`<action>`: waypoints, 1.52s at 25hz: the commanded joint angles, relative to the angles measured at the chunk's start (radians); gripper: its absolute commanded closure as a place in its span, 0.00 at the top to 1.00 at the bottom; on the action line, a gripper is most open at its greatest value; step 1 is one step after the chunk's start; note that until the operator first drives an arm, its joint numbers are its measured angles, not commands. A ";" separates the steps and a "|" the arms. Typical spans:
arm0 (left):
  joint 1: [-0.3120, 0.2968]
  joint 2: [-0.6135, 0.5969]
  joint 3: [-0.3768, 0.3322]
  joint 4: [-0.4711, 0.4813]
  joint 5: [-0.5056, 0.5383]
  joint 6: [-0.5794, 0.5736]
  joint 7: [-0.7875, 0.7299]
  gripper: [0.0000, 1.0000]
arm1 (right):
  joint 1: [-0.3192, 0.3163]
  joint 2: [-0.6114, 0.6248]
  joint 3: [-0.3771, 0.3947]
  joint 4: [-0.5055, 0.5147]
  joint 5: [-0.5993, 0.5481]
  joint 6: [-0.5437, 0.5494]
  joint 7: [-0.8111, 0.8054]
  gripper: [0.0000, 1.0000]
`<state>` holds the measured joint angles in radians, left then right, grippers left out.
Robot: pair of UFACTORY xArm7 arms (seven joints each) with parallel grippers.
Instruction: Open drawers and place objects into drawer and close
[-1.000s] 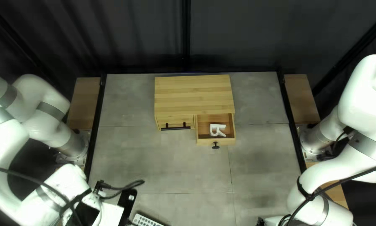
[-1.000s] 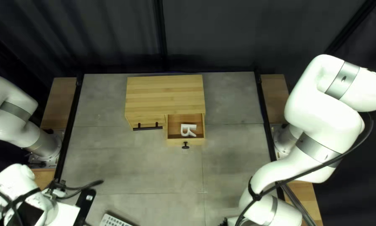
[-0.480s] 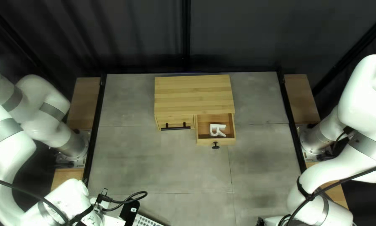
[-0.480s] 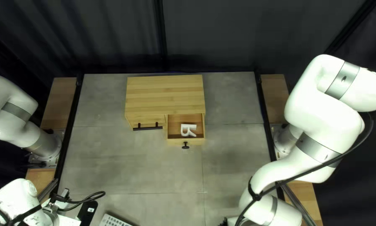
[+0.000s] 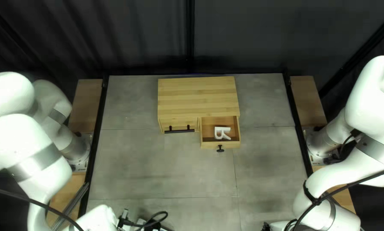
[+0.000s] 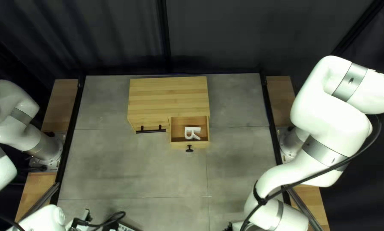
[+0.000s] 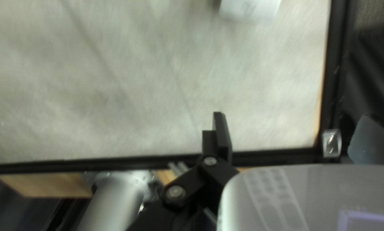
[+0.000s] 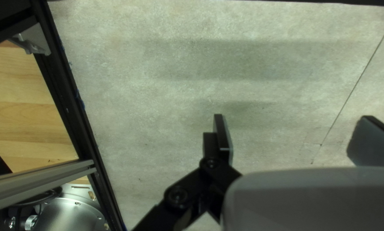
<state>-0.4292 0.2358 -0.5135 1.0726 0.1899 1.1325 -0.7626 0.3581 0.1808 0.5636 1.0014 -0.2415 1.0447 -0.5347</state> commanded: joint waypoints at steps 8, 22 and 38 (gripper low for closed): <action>0.042 0.060 0.041 -0.115 0.038 -0.276 0.006 1.00 | 0.000 0.000 0.000 0.000 0.000 0.000 0.000 1.00; 0.055 0.081 0.066 -0.172 0.075 -0.345 0.010 1.00 | 0.000 0.000 0.000 0.000 0.000 0.000 0.000 1.00; 0.081 0.056 0.055 -0.187 0.049 -0.368 0.063 0.00 | 0.000 0.000 0.000 0.000 0.000 0.000 0.000 1.00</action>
<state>-0.3542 0.3066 -0.4546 0.8866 0.2483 0.7594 -0.7081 0.3581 0.1808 0.5636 1.0014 -0.2415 1.0447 -0.5347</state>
